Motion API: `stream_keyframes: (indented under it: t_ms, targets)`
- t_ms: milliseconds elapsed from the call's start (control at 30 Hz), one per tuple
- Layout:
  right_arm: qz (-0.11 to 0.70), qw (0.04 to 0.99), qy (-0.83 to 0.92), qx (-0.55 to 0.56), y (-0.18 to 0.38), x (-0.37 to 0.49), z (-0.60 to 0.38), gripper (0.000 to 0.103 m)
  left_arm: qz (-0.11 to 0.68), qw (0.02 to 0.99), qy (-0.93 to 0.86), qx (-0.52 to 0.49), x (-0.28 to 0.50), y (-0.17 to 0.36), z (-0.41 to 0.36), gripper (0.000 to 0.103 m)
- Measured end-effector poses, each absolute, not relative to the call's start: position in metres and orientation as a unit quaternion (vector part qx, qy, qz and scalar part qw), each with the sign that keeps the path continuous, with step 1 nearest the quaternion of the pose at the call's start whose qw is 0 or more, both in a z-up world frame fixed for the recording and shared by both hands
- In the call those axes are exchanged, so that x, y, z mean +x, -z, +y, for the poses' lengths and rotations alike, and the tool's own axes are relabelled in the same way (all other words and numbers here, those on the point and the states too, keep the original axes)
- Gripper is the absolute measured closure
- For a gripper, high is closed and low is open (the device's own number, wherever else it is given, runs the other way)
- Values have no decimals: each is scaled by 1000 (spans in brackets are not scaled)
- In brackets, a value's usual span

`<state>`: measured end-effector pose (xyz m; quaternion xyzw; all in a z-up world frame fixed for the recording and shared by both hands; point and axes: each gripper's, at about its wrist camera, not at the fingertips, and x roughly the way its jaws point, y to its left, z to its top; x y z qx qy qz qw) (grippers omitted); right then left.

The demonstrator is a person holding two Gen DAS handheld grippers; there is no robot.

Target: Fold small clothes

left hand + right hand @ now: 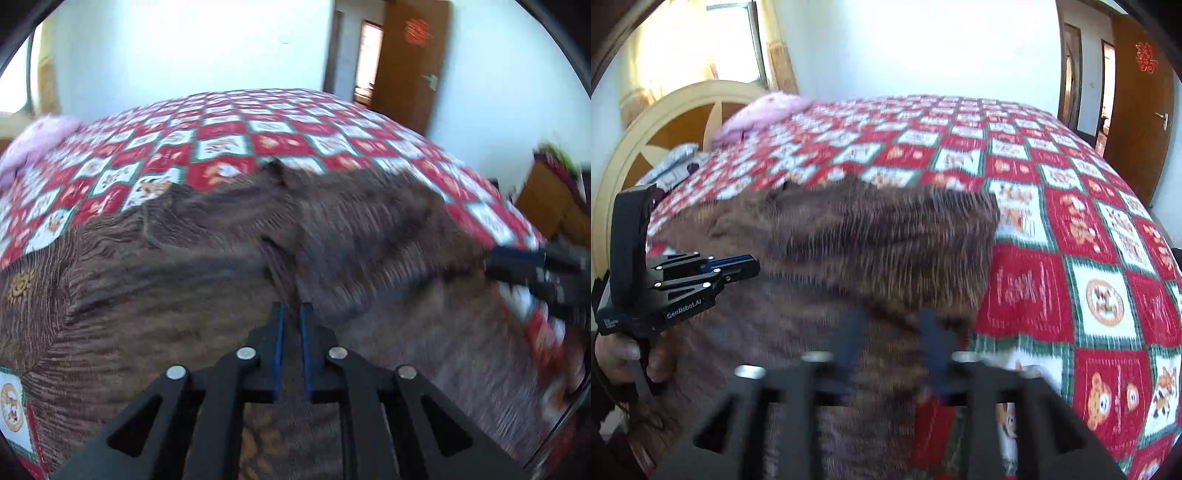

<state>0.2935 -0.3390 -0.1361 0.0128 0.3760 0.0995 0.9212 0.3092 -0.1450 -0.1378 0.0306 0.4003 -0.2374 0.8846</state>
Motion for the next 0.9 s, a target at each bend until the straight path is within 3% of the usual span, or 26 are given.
stream_keyframes:
  t_ms: [100,167,233,267,300,333,367,400,633,900]
  targets:
    - [388,914,-118,-18,144,310,-322,58,407,882,237,-30,339,122,-139,80]
    - [387,913,-121,-33,148,317,-313,58,409,877,246,-62,352,116,-138,63]
    - [387,914,-117,-41,151,322,-309,58,431,857,269,-82,369,119,-147,54]
    - [389,913,-112,-47,153,325,-307,60,440,853,266,-87,376,123,-152,58]
    - [391,912,-107,-57,157,328,-305,73,449,846,273,-90,382,129,-160,58]
    - [394,911,-103,-68,159,329,-304,94,459,838,282,-85,384,133,-167,69]
    - [396,909,-95,-83,162,329,-303,95,466,836,280,-72,384,138,-174,103]
    - [396,909,-92,-94,162,326,-303,96,464,838,280,-65,381,137,-176,98]
    - [413,899,-96,-110,165,310,-312,98,449,833,323,-33,334,141,-179,98]
    - [409,901,-90,-117,163,307,-309,100,444,839,307,-70,356,136,-171,100]
